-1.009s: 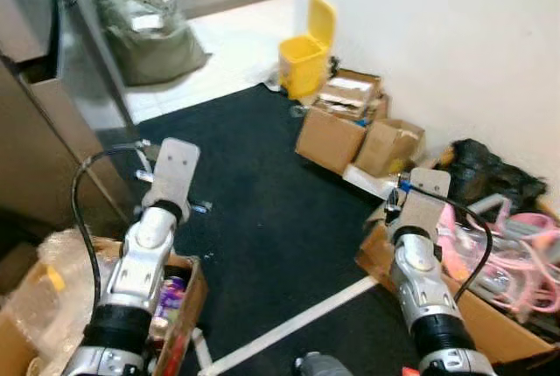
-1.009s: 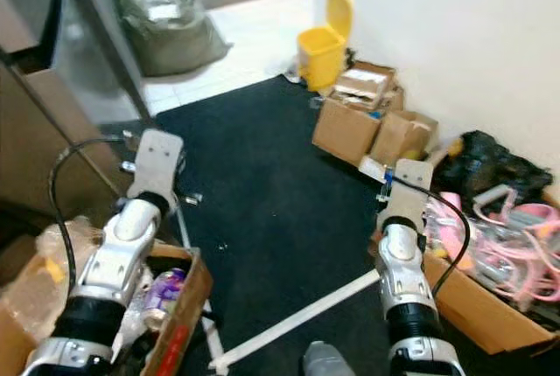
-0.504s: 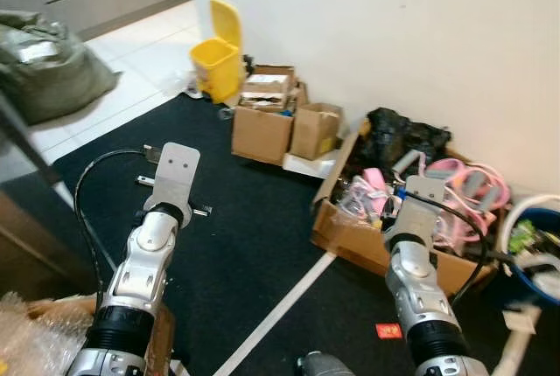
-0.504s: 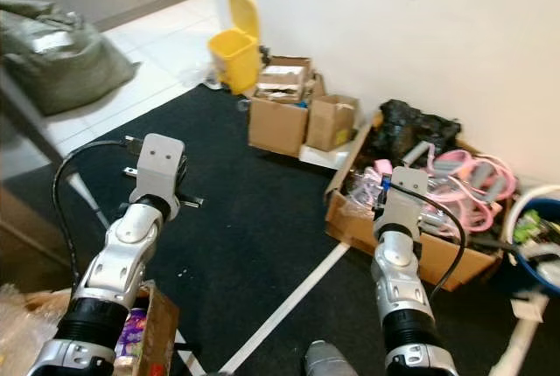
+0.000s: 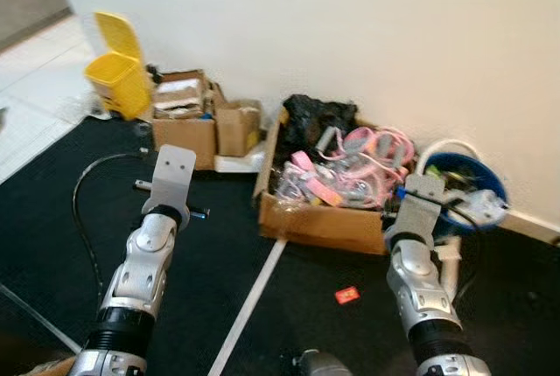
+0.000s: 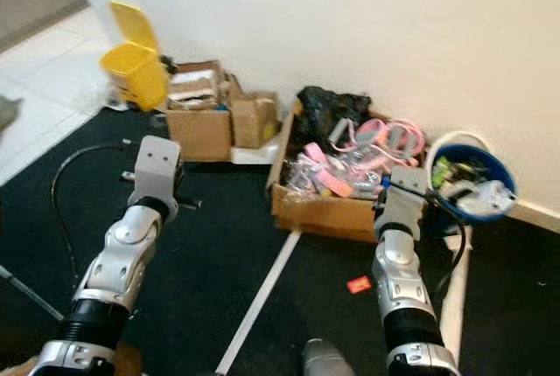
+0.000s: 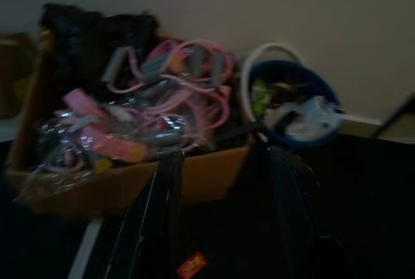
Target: Picking trash to rubbish bin
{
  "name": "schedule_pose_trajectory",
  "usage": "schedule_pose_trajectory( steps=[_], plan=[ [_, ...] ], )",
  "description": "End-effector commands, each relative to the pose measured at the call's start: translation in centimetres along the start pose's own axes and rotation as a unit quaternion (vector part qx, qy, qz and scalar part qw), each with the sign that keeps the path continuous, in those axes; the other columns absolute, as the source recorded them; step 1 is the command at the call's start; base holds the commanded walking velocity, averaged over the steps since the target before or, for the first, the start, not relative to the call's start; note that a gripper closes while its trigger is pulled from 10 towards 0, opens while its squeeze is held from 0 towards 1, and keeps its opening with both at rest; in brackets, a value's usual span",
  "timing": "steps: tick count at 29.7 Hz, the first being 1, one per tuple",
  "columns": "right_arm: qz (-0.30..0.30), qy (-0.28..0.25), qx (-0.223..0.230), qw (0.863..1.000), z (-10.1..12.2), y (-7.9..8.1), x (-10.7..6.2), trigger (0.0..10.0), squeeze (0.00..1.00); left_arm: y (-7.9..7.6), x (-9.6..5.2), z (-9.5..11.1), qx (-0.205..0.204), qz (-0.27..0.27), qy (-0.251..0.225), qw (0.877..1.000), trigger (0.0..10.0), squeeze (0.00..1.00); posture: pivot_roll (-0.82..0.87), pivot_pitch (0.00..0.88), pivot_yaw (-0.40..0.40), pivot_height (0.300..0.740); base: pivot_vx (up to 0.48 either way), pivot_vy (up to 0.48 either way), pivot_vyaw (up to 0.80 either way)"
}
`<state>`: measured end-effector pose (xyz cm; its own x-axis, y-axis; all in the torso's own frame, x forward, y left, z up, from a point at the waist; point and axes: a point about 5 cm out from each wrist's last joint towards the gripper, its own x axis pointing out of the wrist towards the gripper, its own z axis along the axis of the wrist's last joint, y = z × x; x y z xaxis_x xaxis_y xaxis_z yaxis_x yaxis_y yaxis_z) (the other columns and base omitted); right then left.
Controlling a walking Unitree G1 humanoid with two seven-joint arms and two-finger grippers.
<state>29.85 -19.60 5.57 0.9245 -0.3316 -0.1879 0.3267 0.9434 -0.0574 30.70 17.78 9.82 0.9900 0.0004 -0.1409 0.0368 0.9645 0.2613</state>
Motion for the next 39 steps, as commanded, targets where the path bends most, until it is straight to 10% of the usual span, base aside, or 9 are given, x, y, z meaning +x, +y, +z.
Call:
schedule_pose_trajectory(
  steps=[1,39],
  plan=[
    [0.011,0.013,-0.002,1.000,-0.5,0.7,-0.2,10.0,0.00,0.2,-0.2,-0.2,0.004,0.003,0.007,1.000,10.0,0.00,0.05,0.058,0.032,0.740,0.000,0.000,-0.80],
    [0.056,0.012,-0.002,0.998,-0.5,1.9,-0.9,10.0,0.00,0.2,-0.5,-0.6,-0.016,0.009,0.014,1.000,10.0,0.00,0.03,0.061,0.015,0.740,0.000,0.000,-0.80]
  ],
)
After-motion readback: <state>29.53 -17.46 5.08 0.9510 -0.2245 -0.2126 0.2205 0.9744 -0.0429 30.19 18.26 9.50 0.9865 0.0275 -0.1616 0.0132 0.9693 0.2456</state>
